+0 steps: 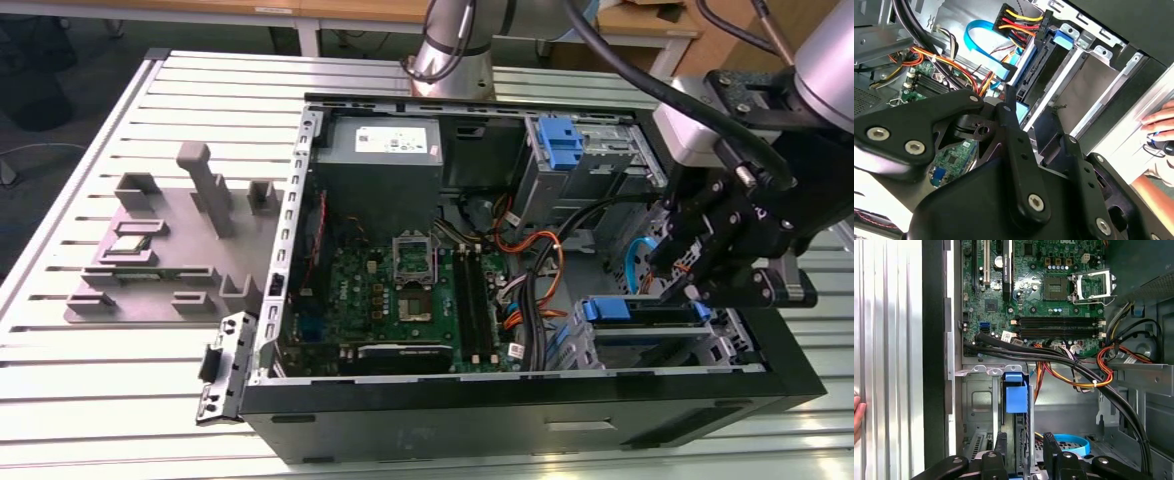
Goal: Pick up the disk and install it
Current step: 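Insert the first disk wire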
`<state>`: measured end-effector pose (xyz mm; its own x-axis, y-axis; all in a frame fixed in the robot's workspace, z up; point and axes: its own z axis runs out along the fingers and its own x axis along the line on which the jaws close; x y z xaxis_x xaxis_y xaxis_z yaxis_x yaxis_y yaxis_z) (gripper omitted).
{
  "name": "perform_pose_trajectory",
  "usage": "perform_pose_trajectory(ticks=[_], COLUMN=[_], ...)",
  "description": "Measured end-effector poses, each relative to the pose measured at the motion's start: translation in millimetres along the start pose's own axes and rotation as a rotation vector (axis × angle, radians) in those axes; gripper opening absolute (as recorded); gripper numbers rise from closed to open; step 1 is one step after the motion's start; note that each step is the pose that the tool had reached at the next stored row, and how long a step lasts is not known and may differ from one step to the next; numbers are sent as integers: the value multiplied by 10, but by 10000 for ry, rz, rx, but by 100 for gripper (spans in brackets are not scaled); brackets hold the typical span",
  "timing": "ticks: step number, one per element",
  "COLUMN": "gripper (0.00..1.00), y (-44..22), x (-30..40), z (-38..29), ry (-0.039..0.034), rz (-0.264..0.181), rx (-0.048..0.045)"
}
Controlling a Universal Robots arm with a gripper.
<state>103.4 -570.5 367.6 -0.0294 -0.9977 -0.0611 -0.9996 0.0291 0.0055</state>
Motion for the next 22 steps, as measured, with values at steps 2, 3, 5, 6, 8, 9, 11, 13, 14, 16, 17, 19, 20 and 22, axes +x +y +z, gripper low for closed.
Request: perform_pose_trajectory(ticks=[2, 3, 5, 6, 8, 9, 11, 13, 14, 16, 17, 19, 20, 22], gripper=[42, 42, 42, 42, 42, 42, 42, 42, 42, 42, 42, 42, 42, 42], y=[0, 0, 0, 0, 0, 0, 0, 0, -1, -1, -1, -5, -7, -9], x=[-1, -1, -2, -2, -16, -17, -21, -23, -23, -23, -25, -28, -28, -28], z=[-12, -17, -24, -24, -25, -25, -23, -23, -23, -22, -22, -20, -19, -20], ry=[-1, -1, -1, -2, 0, 0, 0, 1, 1, 0, -1, -1, 0, 0], rz=[-1, 0, 0, -1, 0, 0, 1, 1, 0, 0, 0, -1, -1, 1], rx=[0, 0, 0, 0, 0, 0, 0, 0, 0, 0, 0, 0, 0, 0])
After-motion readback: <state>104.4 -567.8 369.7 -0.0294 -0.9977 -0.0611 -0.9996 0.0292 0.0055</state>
